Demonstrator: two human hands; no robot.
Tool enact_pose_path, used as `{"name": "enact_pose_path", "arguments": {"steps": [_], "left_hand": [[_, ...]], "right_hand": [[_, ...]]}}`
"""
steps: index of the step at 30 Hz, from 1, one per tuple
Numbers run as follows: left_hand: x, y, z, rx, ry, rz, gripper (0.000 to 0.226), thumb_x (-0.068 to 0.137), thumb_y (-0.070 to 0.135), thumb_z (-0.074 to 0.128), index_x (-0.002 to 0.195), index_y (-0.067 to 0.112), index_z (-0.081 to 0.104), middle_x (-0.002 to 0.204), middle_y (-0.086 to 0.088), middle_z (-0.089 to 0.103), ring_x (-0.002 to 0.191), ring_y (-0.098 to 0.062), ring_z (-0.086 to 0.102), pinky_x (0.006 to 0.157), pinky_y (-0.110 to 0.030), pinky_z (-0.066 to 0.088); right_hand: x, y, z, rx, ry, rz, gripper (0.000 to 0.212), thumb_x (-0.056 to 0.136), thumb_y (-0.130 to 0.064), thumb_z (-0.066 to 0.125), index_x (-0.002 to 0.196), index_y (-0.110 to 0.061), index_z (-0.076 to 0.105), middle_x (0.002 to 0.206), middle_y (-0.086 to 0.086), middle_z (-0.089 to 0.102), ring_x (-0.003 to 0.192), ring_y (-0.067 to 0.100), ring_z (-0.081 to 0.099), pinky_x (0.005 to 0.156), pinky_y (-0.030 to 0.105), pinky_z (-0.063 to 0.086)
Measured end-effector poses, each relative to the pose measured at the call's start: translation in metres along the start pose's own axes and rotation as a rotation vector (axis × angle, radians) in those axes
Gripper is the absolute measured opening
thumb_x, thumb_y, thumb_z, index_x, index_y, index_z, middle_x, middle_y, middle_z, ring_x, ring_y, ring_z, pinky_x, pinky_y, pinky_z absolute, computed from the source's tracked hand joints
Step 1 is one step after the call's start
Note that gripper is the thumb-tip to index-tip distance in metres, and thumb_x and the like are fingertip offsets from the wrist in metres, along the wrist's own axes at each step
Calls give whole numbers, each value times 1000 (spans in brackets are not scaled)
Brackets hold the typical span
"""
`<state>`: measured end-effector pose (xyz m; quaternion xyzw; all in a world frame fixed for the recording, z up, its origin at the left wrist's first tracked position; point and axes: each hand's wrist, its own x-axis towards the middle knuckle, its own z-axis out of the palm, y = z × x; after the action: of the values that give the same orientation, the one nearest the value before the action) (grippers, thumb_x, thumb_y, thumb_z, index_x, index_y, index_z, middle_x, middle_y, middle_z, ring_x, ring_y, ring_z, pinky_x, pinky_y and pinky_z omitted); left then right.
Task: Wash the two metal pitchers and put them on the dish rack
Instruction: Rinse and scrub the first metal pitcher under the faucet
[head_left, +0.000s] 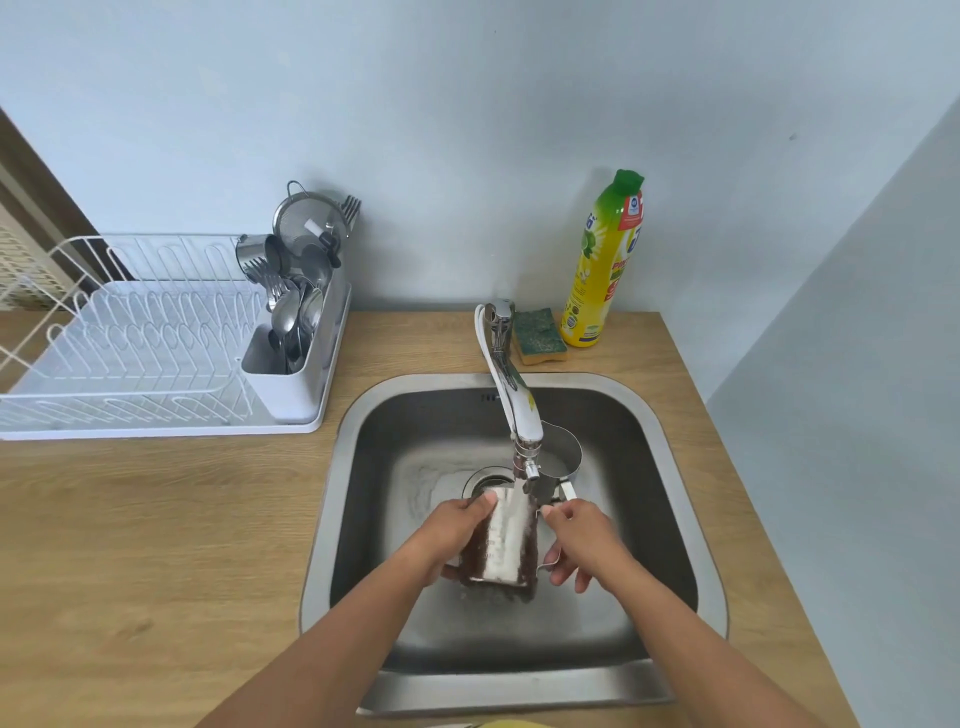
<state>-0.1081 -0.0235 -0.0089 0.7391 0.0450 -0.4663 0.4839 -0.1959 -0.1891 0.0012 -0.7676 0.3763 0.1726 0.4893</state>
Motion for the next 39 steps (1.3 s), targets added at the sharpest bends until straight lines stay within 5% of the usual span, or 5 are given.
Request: {"name": "enact_pose_path", "arguments": {"steps": [13,18,25,31,39], "left_hand": [[-4,1,-8,56,-66,-115,51,94,61,45,95,14,62,89,-5,63,77,-21,62,69,-35,57],[-5,-4,-15,-17,-153,-67,42,94,47,56,114,11,65,109,-10,66,98,-30,68,70,-43,61],[2,-18,-12,-140,-191,29,38,83,22,78,115,13,60,101,-4,71,88,-20,67,77,-36,57],[5,-19,-2,-211,-126,112,70,71,2,85,126,16,44,125,-7,60,110,-24,65,87,-41,59],[-2,-18,7,-102,66,336,72,62,-2,88,118,23,49,127,2,58,108,-17,65,92,-37,56]], "right_hand": [[16,-3,-3,-40,-29,127,33,92,-35,49,101,-4,59,51,8,63,36,25,57,38,20,40],[0,-5,-5,-19,-34,43,25,94,-40,46,98,-18,55,65,10,71,49,28,68,38,23,43],[-14,-2,-4,-121,62,-80,24,90,-41,52,101,-20,57,83,10,71,63,27,71,46,31,54],[-16,2,-13,-54,136,-182,13,92,-35,59,93,-22,56,81,-3,61,76,20,63,62,36,59],[-16,9,-13,141,146,-236,5,95,-17,57,93,-13,58,86,1,55,80,20,58,82,46,59]]}}
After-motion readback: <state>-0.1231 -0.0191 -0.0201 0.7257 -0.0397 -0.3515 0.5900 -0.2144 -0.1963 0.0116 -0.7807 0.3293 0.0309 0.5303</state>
